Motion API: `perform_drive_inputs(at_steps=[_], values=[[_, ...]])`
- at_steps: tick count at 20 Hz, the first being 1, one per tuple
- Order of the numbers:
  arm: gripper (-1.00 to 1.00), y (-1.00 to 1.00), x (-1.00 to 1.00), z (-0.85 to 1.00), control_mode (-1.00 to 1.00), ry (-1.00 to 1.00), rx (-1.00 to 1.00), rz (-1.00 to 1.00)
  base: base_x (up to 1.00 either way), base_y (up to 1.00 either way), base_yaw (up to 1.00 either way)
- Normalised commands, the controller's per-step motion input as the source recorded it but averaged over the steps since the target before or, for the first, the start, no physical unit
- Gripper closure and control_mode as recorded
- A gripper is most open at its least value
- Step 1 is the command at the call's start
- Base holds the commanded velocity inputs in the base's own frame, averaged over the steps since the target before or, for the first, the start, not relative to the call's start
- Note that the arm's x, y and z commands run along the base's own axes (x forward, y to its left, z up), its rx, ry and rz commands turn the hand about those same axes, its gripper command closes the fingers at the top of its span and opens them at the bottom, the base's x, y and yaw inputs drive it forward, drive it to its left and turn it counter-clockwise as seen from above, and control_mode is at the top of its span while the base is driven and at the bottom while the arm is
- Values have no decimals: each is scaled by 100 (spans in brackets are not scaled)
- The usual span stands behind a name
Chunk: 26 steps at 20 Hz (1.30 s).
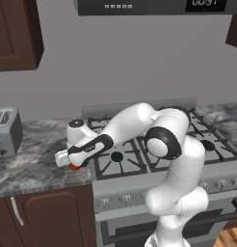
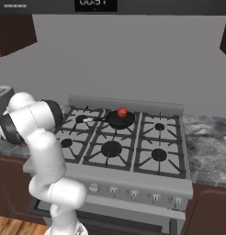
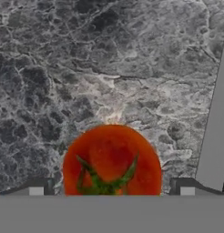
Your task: Place the pan on the rear center burner on the stove. Then place the tomato and the onion in the pan and turn on the rear center burner.
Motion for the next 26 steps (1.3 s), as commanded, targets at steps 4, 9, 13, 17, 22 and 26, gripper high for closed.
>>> perform_drive_inputs(at_steps=[4,9,13,17,22,26], values=[[100,23,8,-28,-100,4,-8,0,0,0,0],[100,9,6,3,-100,1,-5,0,0,0,0],[100,-1,0,51,-100,0,0,0,0,0,0],[100,-40,0,49,-100,-1,0,0,0,0,0],[100,-73,0,44,-100,0,0,-3,0,0,0],[100,-82,9,43,-100,0,0,-6,0,0,0]])
